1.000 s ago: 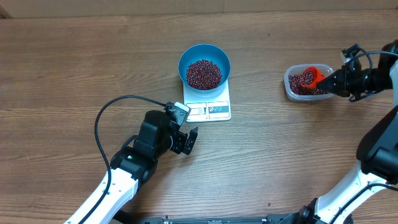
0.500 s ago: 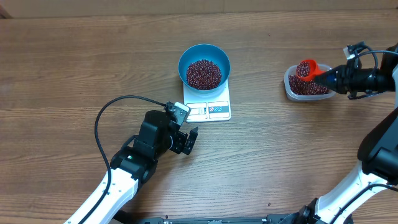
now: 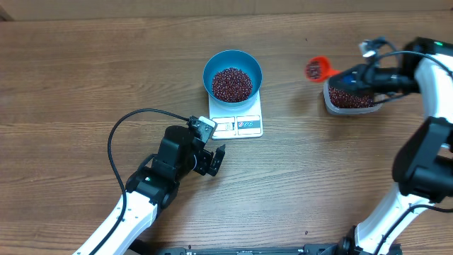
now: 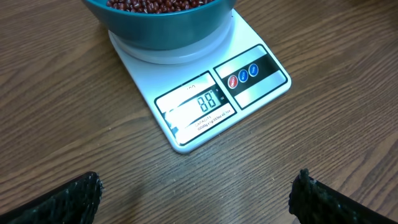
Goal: Scoop item into bowl and weigh 150g on scale
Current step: 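Carry the filled scoop left over the teal bowl with the right gripper, then tip the scoop to pour beans into the teal bowl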
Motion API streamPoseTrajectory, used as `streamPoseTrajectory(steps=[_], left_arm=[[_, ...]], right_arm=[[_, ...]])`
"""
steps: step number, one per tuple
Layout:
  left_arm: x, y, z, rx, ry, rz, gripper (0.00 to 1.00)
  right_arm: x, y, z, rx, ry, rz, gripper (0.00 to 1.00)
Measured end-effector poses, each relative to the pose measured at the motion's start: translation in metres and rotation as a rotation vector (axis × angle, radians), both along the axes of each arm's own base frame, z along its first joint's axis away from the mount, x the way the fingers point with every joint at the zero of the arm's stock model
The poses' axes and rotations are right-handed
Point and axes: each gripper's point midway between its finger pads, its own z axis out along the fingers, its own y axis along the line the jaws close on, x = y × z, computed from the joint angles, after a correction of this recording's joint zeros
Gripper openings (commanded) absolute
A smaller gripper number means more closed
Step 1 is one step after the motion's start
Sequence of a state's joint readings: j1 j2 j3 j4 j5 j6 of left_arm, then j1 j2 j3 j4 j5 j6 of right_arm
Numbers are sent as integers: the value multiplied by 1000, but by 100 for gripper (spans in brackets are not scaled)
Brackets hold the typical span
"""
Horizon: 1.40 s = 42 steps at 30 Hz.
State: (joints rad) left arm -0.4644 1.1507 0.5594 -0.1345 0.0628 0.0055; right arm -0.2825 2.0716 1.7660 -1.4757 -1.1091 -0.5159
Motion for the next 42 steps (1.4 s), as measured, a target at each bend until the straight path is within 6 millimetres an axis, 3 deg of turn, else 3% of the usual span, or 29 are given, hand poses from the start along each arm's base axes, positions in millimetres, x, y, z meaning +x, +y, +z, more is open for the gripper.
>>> streamPoseTrajectory(steps=[11,16,20,31,42], left_arm=[[0,0,0,0,0,0,100],[0,0,0,0,0,0,100],[0,0,0,0,0,0,99],[0,0,0,0,0,0,100],[0,0,0,0,0,0,100]], right_arm=[[17,103,12,-44,-92,179,4],[18,146,2,-173,-91,217,4],[18,168,-7,-331,-94,221,4],[40,178,-5,-826,-264,101,4],[33,189,1,-1238,-446,51,4]])
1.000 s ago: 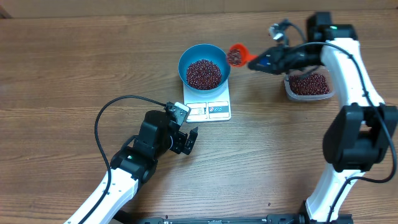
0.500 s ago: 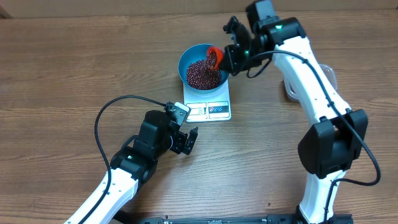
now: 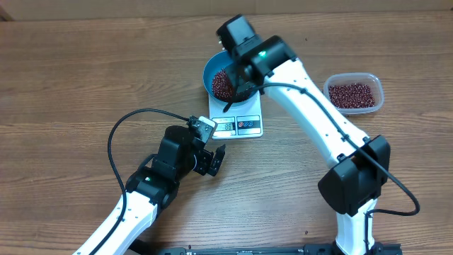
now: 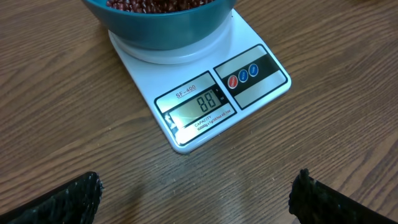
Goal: Scoop item into bowl and weigh 150g on scale
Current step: 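Tip the scoop to pour beans into the teal bowl, then return the empty scoop right to the bean container with the right gripper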
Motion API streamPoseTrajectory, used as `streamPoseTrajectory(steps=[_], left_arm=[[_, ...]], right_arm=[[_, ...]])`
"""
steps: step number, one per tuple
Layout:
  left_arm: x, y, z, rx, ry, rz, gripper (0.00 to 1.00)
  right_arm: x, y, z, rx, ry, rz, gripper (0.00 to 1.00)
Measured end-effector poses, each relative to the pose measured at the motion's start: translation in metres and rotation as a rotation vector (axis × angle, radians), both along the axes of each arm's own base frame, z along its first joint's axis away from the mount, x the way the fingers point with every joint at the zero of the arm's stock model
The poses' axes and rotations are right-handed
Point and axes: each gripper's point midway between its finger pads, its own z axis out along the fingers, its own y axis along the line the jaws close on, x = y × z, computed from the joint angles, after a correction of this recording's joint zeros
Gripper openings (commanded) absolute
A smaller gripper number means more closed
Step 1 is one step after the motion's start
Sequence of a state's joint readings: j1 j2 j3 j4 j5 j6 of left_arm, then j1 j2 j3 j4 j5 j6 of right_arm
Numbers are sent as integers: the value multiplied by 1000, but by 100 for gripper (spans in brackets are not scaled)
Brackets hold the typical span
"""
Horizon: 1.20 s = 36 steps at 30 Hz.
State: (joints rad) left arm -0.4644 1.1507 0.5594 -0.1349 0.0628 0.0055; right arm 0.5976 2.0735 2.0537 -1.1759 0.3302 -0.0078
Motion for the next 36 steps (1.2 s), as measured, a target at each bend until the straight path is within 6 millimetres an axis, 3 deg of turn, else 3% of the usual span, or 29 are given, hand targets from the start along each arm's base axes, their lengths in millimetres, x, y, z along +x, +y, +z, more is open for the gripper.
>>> streamPoseTrajectory(steps=[10,17,20,24,31,36], left_arm=[[0,0,0,0,0,0,99],[0,0,0,0,0,0,100],[0,0,0,0,0,0,100],[0,0,0,0,0,0,99],[0,0,0,0,0,0,99],[0,0,0,0,0,0,100]], right_arm=[[-3,-4,11,-160,-94,-16,4],[-4,-3,5,-107,-43,6,4],[-5,-14,5,-72,-3,-6,4],[-3,-57,23,-13,35,-66,4],[-15,-184,74,63,39,-272,4],[-30,-263,72,64,99,-438,4]])
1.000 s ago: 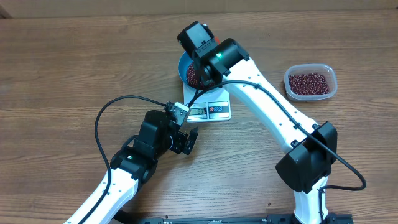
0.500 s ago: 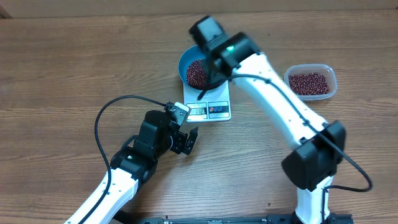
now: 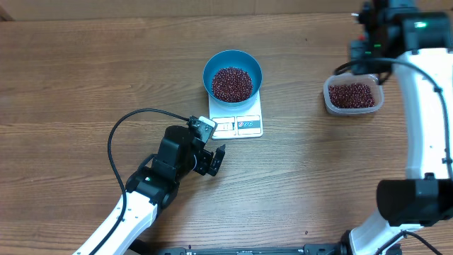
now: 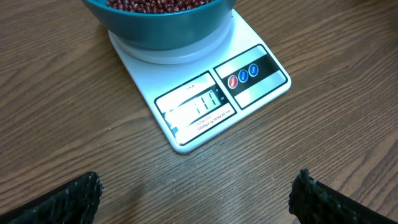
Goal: Scoop item into bowl and weigh 150g on scale
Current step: 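Return the empty scoop right to the bean container with the right gripper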
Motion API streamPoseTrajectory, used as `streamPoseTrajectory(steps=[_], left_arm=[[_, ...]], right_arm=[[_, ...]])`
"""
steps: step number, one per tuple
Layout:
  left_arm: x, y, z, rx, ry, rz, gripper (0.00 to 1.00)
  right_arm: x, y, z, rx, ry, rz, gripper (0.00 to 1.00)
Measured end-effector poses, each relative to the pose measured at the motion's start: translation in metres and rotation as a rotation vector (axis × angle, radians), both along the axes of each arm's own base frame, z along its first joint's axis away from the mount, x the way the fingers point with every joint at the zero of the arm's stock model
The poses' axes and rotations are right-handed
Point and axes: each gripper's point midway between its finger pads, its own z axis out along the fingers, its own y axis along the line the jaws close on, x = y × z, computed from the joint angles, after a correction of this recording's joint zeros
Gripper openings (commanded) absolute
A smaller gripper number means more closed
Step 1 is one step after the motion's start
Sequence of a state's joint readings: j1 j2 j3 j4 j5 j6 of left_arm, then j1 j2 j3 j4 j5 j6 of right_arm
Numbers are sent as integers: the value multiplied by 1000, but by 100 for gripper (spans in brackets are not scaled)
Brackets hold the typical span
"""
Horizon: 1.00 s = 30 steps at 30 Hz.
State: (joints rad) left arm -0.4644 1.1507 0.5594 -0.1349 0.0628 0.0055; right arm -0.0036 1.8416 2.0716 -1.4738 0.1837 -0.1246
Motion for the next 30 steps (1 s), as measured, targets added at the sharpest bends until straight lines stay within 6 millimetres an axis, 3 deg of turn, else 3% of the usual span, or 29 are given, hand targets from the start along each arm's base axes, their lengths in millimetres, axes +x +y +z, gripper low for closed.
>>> streamPoseTrajectory(steps=[6,11,21,30], left_arm=[[0,0,0,0,0,0,99],[0,0,0,0,0,0,100],[0,0,0,0,0,0,100],[0,0,0,0,0,0,100]], right_arm=[[-10,-52,-14,42,38,-91,4],[-14,-75,-41,70,72,-119,4],[-20,-70,-105,76,180,-7,4],[-16,-69,-123,65,175,64,4]])
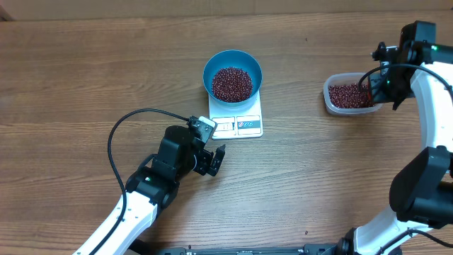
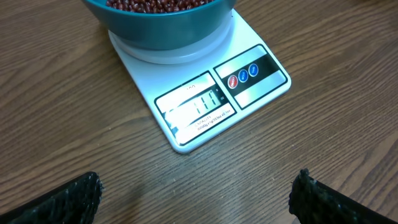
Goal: Scoop item into bowl and weigh 150g on scale
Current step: 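Return the empty scoop right to the bean container with the right gripper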
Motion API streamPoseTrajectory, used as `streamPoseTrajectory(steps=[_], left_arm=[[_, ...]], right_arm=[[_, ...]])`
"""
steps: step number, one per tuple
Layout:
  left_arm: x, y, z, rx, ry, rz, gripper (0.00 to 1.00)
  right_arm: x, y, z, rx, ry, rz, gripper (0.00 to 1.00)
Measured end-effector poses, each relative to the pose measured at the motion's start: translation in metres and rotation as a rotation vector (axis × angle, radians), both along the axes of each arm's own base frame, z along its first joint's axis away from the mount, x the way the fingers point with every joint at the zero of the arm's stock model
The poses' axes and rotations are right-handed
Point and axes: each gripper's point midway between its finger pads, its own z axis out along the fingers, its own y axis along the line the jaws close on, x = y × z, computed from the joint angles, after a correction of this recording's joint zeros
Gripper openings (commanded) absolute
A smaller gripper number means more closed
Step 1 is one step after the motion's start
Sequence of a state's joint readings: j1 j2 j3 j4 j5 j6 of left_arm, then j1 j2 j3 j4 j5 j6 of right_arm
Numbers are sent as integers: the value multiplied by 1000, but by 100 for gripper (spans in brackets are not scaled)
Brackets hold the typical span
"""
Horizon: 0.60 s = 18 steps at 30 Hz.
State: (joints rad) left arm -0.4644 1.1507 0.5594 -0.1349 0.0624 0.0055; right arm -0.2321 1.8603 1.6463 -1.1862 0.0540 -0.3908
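A blue bowl [image 1: 233, 74] of red beans sits on the white scale [image 1: 237, 125]. In the left wrist view the scale's display [image 2: 202, 102] reads 111, below the bowl [image 2: 161, 25]. My left gripper [image 1: 214, 160] rests on the table just in front of the scale and is open, its fingers [image 2: 68, 199] wide apart with bare wood between them. My right gripper [image 1: 382, 71] hangs over the right end of the clear tub of beans [image 1: 349, 95]. Its jaws and the scoop do not show.
A black cable [image 1: 117, 134] loops on the table left of my left arm. The right arm [image 1: 432, 106] runs down the right edge of the overhead view. Brown wood [image 1: 318, 177] surrounds the scale and the tub.
My right gripper has moved from behind the tub's far right corner to over the tub's right end. The display still reads 111. The left arm has not moved.
My right gripper held an orange scoop of beans beside the tub while the scale read 88. Then the right arm reached over the bowl, still at 88. Then it was back behind the tub with the scale at 111, and now it is over the tub.
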Motion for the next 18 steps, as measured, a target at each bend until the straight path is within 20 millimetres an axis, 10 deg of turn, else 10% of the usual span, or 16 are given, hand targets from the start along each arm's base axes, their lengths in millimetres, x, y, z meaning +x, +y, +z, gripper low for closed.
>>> streamPoseTrajectory(steps=[18], left_arm=[[0,0,0,0,0,0,100]], right_arm=[[9,-1,-40,-25,-40,81,4]])
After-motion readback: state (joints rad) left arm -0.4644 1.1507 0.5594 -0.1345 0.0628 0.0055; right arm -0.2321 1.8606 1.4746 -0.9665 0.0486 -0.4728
